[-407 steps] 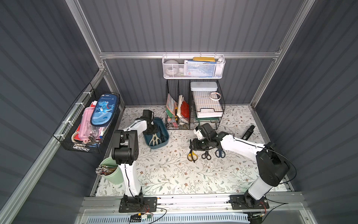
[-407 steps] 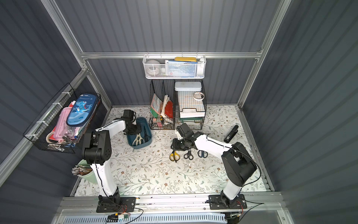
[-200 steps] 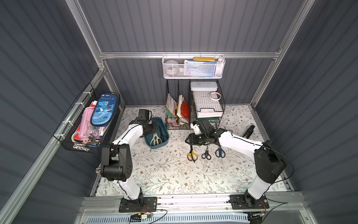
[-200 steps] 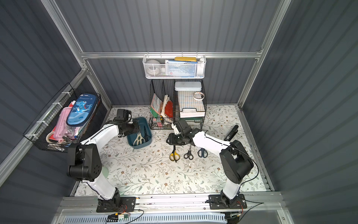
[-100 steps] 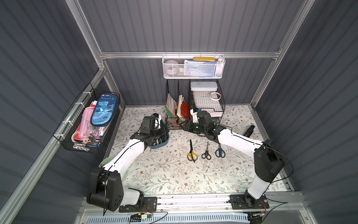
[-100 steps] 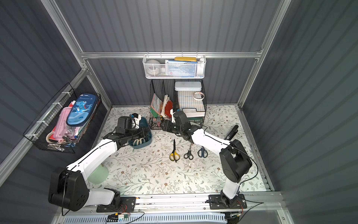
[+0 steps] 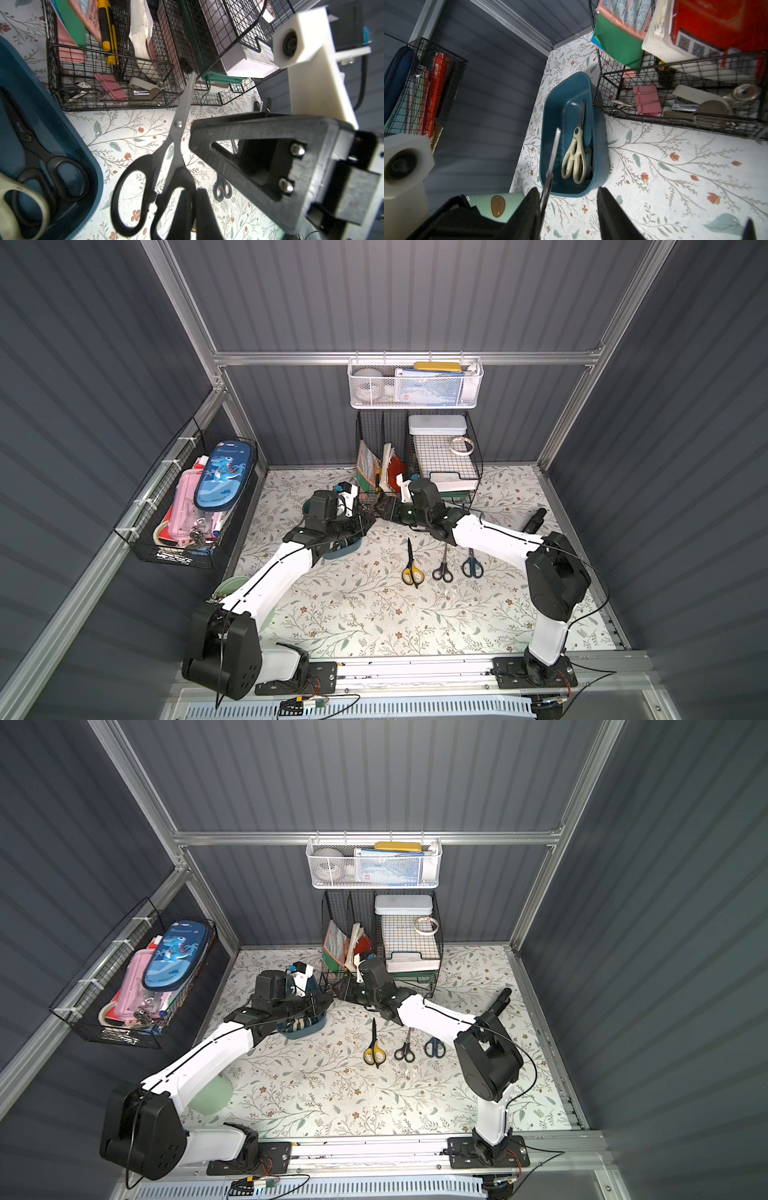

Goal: Take the scissors out of the storage box
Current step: Pick up the scissors from the storage box.

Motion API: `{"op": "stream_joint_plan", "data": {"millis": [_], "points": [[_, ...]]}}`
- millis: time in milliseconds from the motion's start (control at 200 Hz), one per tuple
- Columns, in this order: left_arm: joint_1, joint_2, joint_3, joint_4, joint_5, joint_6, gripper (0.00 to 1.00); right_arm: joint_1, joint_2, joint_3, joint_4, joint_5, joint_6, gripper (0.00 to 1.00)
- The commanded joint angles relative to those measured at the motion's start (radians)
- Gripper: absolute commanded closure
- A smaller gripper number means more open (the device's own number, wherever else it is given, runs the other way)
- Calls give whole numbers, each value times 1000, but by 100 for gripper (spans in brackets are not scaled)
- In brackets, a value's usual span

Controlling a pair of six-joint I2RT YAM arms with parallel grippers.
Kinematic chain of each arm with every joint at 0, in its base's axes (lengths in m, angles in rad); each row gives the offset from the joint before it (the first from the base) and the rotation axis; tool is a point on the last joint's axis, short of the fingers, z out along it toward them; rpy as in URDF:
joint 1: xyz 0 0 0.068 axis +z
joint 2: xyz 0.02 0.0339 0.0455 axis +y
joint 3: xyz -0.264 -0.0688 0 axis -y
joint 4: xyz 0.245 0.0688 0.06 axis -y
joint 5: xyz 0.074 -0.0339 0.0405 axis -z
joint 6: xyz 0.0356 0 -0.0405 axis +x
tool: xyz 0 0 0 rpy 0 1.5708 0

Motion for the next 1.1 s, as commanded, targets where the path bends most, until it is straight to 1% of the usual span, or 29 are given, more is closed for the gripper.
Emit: {"op": "stream_joint_plan", "data": {"millis": [0,270,460,555,625,660,765,775,796,951,986,1056,1066,1091], "points": [[-11,-2,19,12,24,28,100,-1,19,29,35,13,12,54],[-29,3,35,12,30,43,100,0,55,43,41,-1,40,63],[-41,10,39,6,9,51,100,1,68,48,49,-20,60,81],[-42,13,39,2,-13,52,100,1,65,42,51,-24,68,88],[-43,9,35,-1,-33,49,100,1,61,32,53,-25,74,90],[-44,7,33,-3,-35,47,90,0,59,27,53,-22,74,92],[-44,6,40,-21,-34,53,78,-1,52,13,56,-18,77,95],[-44,7,42,-25,-58,55,77,-1,52,13,56,-18,77,95],[-43,8,45,-31,-67,57,73,-1,53,10,56,-18,76,96],[-44,6,64,-69,-69,59,43,-4,52,-2,62,-19,68,96],[-44,2,68,-84,-63,63,40,-6,52,-4,58,-24,62,97],[-43,-12,87,-114,-65,76,36,-13,49,-6,41,-24,41,97],[-43,-13,91,-118,-68,77,35,-15,47,-6,36,-54,38,97],[-42,-19,98,-130,-78,82,34,-17,46,-7,26,-70,27,97]]}}
